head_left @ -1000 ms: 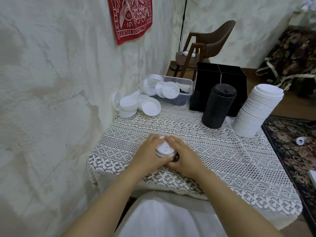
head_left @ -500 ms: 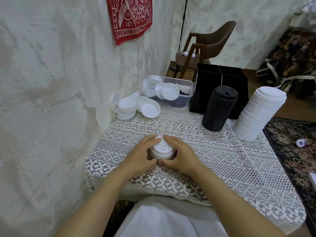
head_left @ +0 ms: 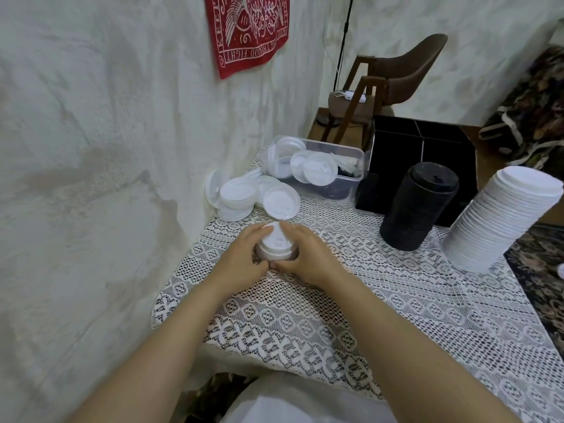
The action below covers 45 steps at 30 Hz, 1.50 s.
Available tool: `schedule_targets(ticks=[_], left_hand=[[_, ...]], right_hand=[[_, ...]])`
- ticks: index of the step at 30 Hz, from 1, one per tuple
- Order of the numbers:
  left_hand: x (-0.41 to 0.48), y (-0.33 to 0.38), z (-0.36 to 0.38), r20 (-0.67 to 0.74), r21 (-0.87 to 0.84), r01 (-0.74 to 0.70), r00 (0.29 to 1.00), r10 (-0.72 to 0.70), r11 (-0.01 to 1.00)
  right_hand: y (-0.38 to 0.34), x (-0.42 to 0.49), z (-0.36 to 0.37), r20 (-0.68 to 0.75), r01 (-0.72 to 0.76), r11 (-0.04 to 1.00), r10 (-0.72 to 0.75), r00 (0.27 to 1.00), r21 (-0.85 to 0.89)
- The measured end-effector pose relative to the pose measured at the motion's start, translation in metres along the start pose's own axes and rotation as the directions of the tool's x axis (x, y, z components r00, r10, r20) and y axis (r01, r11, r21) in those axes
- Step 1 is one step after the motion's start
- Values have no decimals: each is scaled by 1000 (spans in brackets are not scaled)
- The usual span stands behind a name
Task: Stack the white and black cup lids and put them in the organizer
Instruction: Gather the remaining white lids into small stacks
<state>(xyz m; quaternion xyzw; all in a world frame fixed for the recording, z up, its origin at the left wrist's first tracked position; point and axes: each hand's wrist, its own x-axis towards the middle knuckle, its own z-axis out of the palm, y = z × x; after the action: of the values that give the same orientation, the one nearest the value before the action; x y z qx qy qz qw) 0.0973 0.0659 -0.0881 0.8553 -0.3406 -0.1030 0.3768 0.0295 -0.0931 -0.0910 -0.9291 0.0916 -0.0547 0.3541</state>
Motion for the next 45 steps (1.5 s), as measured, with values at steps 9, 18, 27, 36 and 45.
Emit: schedule_targets(ticks=[9,18,27,36,45], left_hand=[[5,-7,6,-76,-18,40,996,-41,999],[8,-11,10,-119,-24,66,991,-68,998],[8,-14,10,-113,8,106,988,-104,994],[10,-15,11,-119,24,103,988,-100,994],[10,-17,11,-102,37,96,991,-92,995]], right_hand=[[5,9,6,14,26,999,-27,1000,43],[5,10,-2,-10,11,975,-9,1000,222],[-2,77,-16,-226,-100,993,111,968,57],[-13,105,-10,-102,-126,988,117,988,-84],[0,71,-38,-99,-211,702,374,922,680]])
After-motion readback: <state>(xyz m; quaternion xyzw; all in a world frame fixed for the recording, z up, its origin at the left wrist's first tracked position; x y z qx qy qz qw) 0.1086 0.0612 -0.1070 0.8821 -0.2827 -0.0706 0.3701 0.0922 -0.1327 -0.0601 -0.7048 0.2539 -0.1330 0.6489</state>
